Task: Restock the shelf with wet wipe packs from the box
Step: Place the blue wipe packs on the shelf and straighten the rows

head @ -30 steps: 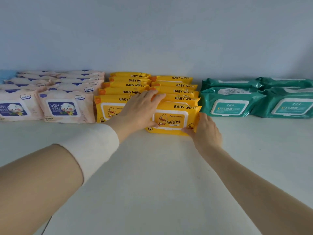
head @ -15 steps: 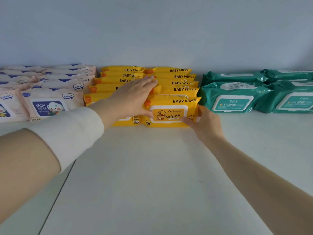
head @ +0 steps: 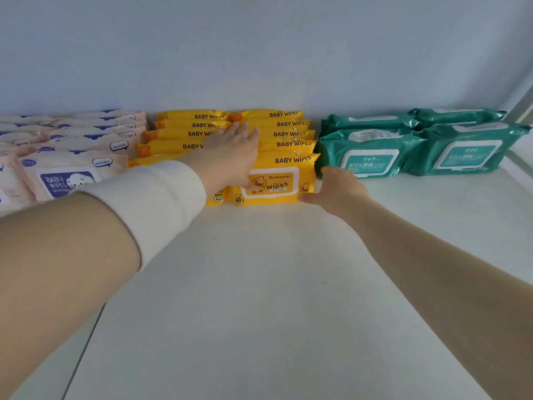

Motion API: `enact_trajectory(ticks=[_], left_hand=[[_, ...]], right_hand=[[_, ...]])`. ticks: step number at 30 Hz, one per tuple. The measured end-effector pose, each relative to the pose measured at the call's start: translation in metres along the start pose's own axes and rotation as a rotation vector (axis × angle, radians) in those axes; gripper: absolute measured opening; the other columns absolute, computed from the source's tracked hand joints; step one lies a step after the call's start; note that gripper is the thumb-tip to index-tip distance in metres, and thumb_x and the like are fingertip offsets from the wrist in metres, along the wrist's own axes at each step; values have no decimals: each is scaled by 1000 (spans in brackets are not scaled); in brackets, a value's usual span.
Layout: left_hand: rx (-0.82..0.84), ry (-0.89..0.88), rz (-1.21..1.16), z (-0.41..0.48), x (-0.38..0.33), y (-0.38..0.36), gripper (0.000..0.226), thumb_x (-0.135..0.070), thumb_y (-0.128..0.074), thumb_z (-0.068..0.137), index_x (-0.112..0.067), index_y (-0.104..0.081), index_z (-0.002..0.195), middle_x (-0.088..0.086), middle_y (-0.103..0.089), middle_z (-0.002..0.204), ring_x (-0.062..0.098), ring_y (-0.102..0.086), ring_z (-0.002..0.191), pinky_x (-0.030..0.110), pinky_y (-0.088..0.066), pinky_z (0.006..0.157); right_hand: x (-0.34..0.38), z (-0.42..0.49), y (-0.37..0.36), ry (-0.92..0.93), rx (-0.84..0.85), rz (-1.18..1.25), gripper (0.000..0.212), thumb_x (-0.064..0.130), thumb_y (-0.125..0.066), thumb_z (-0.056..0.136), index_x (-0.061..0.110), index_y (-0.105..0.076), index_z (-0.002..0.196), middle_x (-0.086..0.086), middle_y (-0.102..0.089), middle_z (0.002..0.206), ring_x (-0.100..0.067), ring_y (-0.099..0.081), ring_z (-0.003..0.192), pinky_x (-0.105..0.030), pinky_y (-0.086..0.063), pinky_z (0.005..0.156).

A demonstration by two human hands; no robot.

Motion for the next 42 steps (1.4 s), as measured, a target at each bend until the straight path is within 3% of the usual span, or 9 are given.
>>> enact_trajectory(ticks=[6, 12, 16, 22, 25, 28, 31, 36, 42], left_hand=[[-301, -193, 14, -11, -67, 63, 68, -43, -65, 82, -13, -37, 137, 9, -47, 136, 28, -46, 126, 41, -44, 97], [-60, -273, 76, -4, -139, 71, 50, -47, -55, 87, -19, -47, 128, 4, -59, 113, 25, -58, 102, 30, -37, 60], [40, -200, 89, 1, -159, 56, 48, -47, -54, 89, -17, -49, 127, 5, -58, 118, 26, -58, 104, 31, -38, 65], [-231, -119, -34, 21, -144, 76, 46, -41, -60, 86, -18, -49, 125, 5, -55, 122, 25, -55, 111, 31, -40, 66], [-262, -120, -123, 43, -132, 77, 72, -48, -68, 77, -21, -37, 136, 8, -45, 129, 25, -46, 120, 37, -46, 81], [-161, -132, -160, 71, -127, 63, 97, -54, -72, 70, -28, -18, 147, 9, -27, 148, 28, -29, 136, 44, -41, 99], [-126, -175, -190, 96, -124, 54, 97, -53, -72, 70, -32, -17, 148, 5, -20, 154, 26, -20, 141, 45, -34, 108], [-237, -233, -236, 117, -109, 57, 76, -47, -74, 71, -29, -40, 137, 2, -41, 131, 21, -42, 122, 35, -44, 85], [-242, -266, -243, 131, -96, 56, 74, -49, -74, 68, -30, -42, 132, 1, -41, 128, 18, -40, 121, 32, -41, 82]], right_hand=[[-61, -21, 43, 19, 180, -357, 65, 49, -63, 82, 7, -50, 130, -6, -58, 126, -27, -51, 119, -38, -43, 99], [-127, -28, 82, 43, 221, -491, 66, 49, -65, 81, 9, -49, 132, -4, -61, 123, -28, -51, 120, -44, -40, 103], [-153, -27, 89, 86, 201, -474, 62, 49, -64, 81, 8, -54, 127, -3, -64, 118, -26, -54, 116, -42, -44, 99], [-157, -1, 82, 79, 79, -289, 58, 52, -59, 83, 6, -56, 118, -7, -63, 112, -28, -55, 113, -34, -47, 89], [-153, 16, 78, 18, -24, -94, 53, 49, -61, 84, 4, -52, 111, -12, -60, 103, -31, -55, 103, -31, -38, 72], [-150, 31, 67, -47, -94, 83, 61, 46, -65, 82, 1, -46, 119, -18, -57, 116, -33, -53, 103, -32, -35, 74], [-148, 45, 54, -99, -145, 196, 63, 47, -64, 82, -2, -45, 118, -18, -57, 119, -35, -53, 112, -35, -40, 79], [-136, 64, 45, -131, -240, 303, 62, 51, -60, 83, -3, -51, 110, -18, -57, 104, -35, -55, 106, -32, -34, 72], [-125, 82, 41, -144, -270, 337, 61, 51, -60, 83, -1, -48, 112, -16, -59, 113, -35, -56, 106, -32, -38, 73]])
Point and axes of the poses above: each hand's wrist, its own z-axis towards the middle knuckle, its own y-axis out of the back of the hand, x = y × z, the point moved 6 cm from there along z, towards the middle knuckle
